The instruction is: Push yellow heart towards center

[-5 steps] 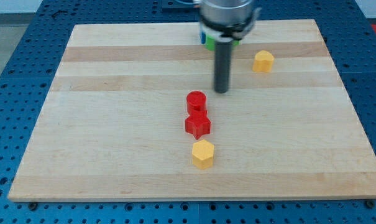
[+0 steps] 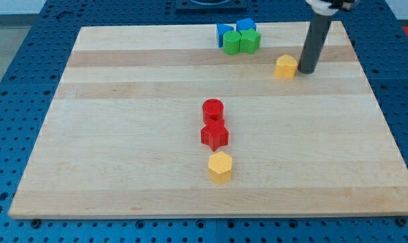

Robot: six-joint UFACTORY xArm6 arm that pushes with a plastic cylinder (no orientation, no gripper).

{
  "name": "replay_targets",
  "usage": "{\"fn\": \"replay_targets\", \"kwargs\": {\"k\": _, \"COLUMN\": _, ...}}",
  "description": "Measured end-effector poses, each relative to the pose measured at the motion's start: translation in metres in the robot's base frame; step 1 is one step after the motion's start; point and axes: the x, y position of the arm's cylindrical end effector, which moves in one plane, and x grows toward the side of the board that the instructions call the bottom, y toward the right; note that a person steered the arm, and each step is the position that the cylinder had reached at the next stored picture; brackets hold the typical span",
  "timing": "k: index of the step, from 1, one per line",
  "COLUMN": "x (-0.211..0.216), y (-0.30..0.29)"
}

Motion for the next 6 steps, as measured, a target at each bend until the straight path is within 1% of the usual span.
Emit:
{"fn": "replay_targets", "kwargs": {"k": 1, "x": -0.013, "y": -0.036}}
{"fn": "replay_targets", "kwargs": {"k": 2, "x": -0.016, "y": -0.070}}
{"fn": "replay_targets", "kwargs": {"k": 3, "x": -0.018, "y": -0.117}}
{"fn": "replay_targets", "kwargs": {"k": 4, "x": -0.021, "y": -0.149}}
{"fn": "replay_targets", "kwargs": {"k": 6, "x": -0.026, "y": -0.182}}
